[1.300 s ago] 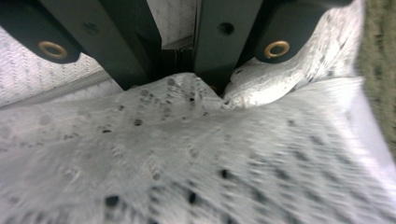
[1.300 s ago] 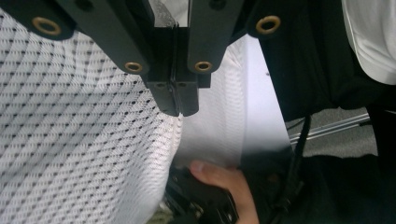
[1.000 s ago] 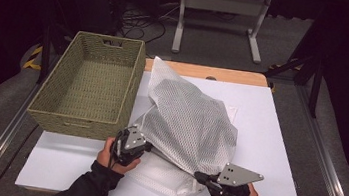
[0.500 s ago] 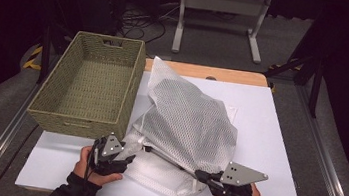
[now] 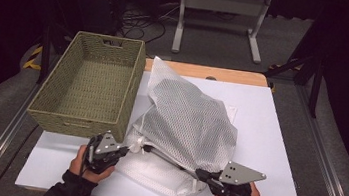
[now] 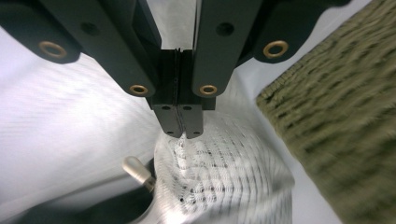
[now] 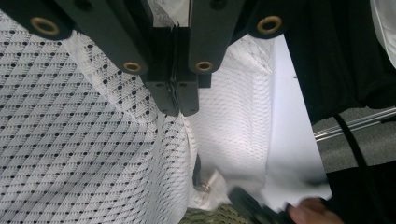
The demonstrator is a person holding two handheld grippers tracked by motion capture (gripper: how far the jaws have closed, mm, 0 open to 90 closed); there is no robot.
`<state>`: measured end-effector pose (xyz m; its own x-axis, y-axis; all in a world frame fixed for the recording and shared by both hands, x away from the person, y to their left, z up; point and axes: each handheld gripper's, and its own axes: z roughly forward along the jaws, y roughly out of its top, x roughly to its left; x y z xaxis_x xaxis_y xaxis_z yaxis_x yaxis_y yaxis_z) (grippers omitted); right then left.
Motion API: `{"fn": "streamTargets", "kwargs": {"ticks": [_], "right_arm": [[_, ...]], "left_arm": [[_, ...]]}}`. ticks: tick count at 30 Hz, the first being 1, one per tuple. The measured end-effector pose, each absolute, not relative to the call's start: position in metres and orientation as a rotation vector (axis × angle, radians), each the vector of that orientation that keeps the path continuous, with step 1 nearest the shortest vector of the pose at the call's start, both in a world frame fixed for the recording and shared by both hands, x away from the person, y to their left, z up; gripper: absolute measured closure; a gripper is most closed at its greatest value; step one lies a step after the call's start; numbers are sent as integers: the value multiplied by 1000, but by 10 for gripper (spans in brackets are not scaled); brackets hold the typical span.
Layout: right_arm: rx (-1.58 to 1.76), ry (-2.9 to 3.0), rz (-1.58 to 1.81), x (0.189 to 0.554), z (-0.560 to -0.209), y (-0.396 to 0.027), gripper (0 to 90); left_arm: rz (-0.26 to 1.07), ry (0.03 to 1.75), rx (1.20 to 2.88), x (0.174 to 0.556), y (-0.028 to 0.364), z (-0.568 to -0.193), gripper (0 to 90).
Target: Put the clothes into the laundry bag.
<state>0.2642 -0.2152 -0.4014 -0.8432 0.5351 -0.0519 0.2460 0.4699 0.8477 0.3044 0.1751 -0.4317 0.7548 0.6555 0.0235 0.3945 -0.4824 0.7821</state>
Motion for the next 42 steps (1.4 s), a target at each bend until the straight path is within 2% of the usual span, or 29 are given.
{"fn": "streamTargets", "kwargs": {"ticks": [6,9,14,17,19,20,21,23,26,28,32,33,35,37,40,42], "right_arm": [[663,2422,1310,267,-404,-209,890],[633,2433,1307,267,-405,-197,890],[612,2455,1269,273,-410,-183,890],[625,2472,1248,276,-416,-181,890],[624,2472,1242,277,-416,-181,890],[624,2472,1242,277,-416,-181,890],[626,2469,1243,277,-416,-181,890],[623,2460,1241,276,-415,-181,888],[626,2450,1244,277,-414,-181,886],[630,2445,1247,277,-413,-181,884],[629,2441,1251,277,-412,-179,873],[629,2441,1251,277,-412,-179,873],[631,2442,1248,277,-412,-179,868],[632,2443,1249,278,-412,-178,854],[643,2436,1248,278,-412,-178,804],[646,2430,1254,278,-409,-177,724]], "left_arm": [[322,847,2004,274,227,-430,895],[294,888,1950,268,240,-435,893],[350,965,1938,267,253,-439,833],[361,919,1991,269,242,-443,739],[342,873,2014,269,238,-443,624],[320,841,2035,268,233,-444,624],[310,810,2061,268,228,-445,587],[276,755,2115,267,217,-446,460],[311,748,2208,269,202,-450,357],[333,771,2237,272,196,-454,362],[338,791,2241,277,192,-456,518],[334,805,2242,279,192,-456,518],[315,802,2250,282,194,-458,699],[308,792,2227,282,196,-456,805],[263,781,2177,283,200,-451,851],[231,770,2154,284,199,-449,854]]}}
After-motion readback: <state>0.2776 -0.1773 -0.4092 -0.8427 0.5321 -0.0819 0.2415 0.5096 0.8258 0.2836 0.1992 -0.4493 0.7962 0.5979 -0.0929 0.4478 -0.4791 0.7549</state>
